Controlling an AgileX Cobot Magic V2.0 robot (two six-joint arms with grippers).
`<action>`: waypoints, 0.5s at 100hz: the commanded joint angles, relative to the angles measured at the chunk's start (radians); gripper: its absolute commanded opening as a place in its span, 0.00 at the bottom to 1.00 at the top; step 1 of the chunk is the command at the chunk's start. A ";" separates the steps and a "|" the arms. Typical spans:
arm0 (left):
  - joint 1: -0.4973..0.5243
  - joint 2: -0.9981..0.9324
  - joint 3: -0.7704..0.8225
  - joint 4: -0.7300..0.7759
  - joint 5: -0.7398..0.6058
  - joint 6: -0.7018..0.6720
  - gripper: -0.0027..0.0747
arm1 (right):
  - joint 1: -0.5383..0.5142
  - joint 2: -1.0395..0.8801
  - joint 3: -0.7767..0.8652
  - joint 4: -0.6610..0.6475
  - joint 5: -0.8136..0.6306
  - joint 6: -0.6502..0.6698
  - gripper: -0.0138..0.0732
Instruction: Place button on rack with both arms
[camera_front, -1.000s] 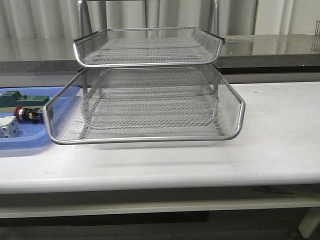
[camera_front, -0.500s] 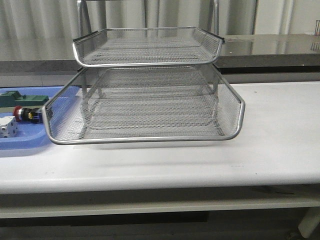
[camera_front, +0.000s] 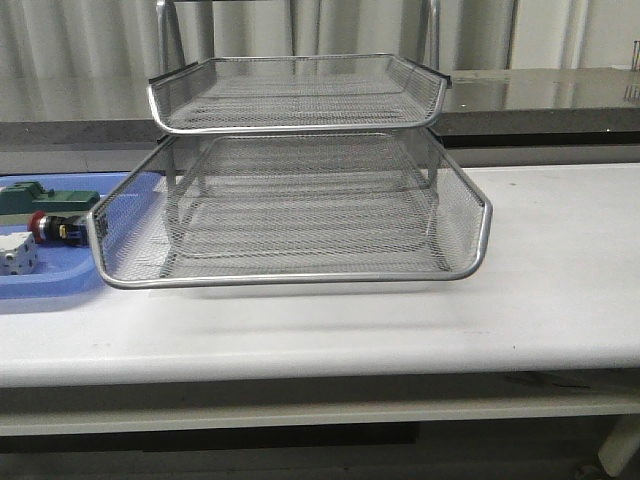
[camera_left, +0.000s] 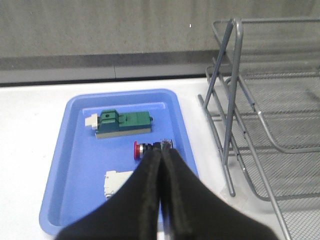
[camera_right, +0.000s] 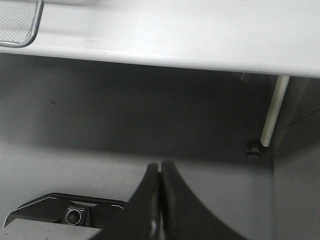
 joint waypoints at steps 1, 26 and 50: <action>0.001 0.113 -0.117 0.006 -0.005 -0.005 0.01 | 0.001 0.002 -0.032 0.003 -0.048 -0.004 0.08; 0.001 0.379 -0.319 0.021 0.059 -0.003 0.01 | 0.001 0.002 -0.032 0.003 -0.048 -0.004 0.08; 0.001 0.524 -0.447 0.039 0.219 0.086 0.01 | 0.002 0.002 -0.032 0.003 -0.048 -0.004 0.08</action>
